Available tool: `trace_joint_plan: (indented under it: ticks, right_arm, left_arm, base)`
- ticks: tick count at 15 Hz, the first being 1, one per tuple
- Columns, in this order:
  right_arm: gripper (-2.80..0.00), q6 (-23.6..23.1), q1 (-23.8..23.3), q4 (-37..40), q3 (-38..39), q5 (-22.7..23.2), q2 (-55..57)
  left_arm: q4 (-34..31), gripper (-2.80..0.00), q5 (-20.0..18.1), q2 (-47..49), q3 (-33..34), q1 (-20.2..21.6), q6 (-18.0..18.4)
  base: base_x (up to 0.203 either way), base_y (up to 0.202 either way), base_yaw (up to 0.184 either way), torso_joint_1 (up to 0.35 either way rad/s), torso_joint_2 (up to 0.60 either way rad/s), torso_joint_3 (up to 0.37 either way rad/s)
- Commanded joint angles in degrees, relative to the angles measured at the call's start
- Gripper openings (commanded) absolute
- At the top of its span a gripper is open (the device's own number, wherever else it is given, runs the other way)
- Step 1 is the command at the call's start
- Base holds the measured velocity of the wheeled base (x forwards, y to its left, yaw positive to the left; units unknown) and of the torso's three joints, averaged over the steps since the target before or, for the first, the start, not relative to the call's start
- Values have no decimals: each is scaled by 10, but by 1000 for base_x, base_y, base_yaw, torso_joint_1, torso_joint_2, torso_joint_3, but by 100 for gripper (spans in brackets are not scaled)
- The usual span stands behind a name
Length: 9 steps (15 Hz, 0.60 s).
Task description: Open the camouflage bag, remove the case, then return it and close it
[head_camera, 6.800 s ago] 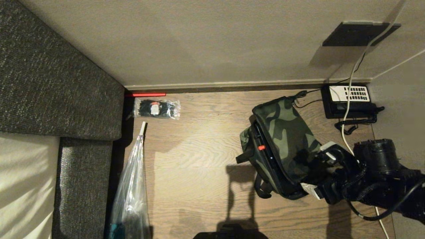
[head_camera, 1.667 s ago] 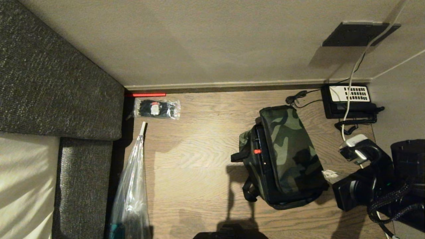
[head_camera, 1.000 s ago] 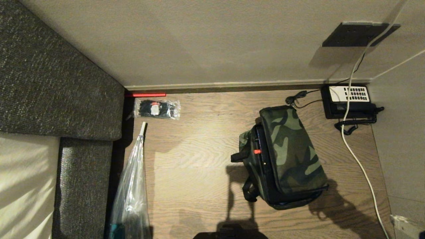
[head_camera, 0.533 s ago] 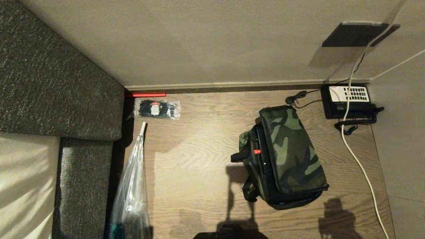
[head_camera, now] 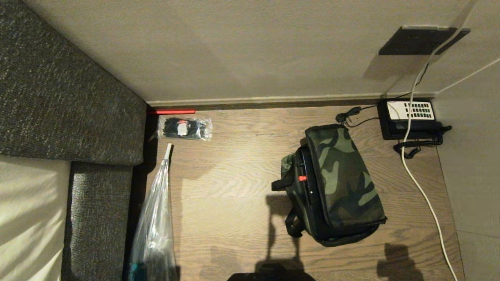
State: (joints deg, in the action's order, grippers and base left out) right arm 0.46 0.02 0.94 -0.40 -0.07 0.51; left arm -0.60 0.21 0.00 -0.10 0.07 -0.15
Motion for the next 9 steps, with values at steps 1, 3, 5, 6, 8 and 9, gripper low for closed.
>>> trace_joint_plan:
  ticks: [1, 3, 5, 6, 8, 9]
  right_arm:
    - [-280, 0, 0, -13, 5, 0, -17]
    - [-280, 3, 0, -12, 4, -1, -17]
    - [-280, 3, 0, -12, 4, -1, -17]
    - [-280, 3, 0, -12, 4, -1, -17]
    - [-280, 3, 0, -12, 4, -1, -17]
    - [-280, 3, 0, -12, 4, -1, -17]
  left_arm:
    - [0, -280, 1, -1, 0, 0, 1]
    - [0, -280, 1, -1, 0, 0, 1]
    - [0, -280, 1, -1, 0, 0, 1]
    - [0, -280, 1, -1, 0, 0, 1]
    - [-1, -280, 0, -1, -1, 0, 6]
    - [-2, -280, 0, -1, -1, 0, 6]
  base:
    - [0, 0, 0, 0, 0, 0]
    - [0, 0, 0, 0, 0, 0]
    - [0, 0, 0, 0, 0, 0]
    - [0, 0, 0, 0, 0, 0]
    - [0, 0, 0, 0, 0, 0]
    - [0, 0, 0, 0, 0, 0]
